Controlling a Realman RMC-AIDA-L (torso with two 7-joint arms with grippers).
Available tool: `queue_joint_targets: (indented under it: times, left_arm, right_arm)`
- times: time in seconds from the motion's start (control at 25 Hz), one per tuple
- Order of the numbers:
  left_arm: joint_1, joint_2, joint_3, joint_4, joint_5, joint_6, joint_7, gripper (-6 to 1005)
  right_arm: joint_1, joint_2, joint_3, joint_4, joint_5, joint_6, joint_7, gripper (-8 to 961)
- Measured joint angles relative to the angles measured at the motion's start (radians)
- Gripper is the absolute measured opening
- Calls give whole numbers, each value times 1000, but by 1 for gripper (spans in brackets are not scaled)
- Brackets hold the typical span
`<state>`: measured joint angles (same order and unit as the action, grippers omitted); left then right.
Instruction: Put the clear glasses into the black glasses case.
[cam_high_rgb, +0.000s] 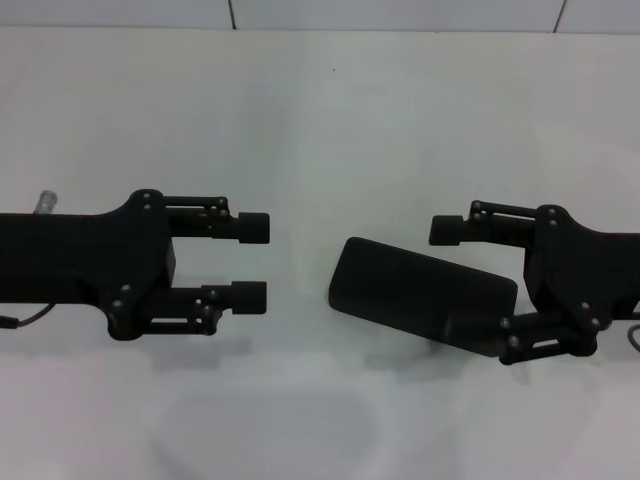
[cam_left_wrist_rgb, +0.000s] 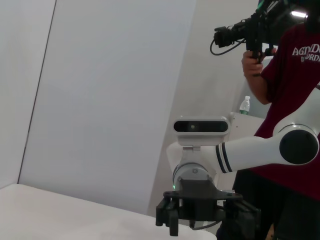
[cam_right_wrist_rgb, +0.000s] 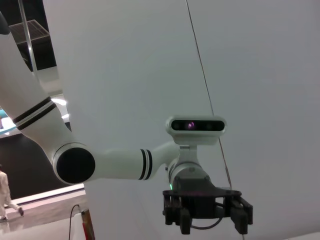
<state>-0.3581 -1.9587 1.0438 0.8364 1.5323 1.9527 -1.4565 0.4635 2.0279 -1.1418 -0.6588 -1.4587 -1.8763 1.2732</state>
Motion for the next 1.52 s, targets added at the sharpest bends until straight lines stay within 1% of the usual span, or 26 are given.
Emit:
queue_joint_targets:
  times: [0.28,0.44,0.92,1.16,1.52]
  left_arm:
    - [3,-9,-6,0,5,1,2,631]
    - [5,-14,-6,-1,18,-5,36,630]
    - [4,-16,-32,0,31,-14,51,625]
    - [4,-22,-33,0,31,-14,53,625]
    - [-1,-25,-46,-19,31,-14,49,625]
  right_arm:
    - [-9,0,-1,1,16,-3,-12,856]
    - [-9,0,0,10,45,-2,-24,856]
    - [-5,-4,-1,15,65,1,-50,856]
    - [-1,-3,-1,15,63,2,-51,856]
    - [2,-5,-1,35,61,3,-61,856]
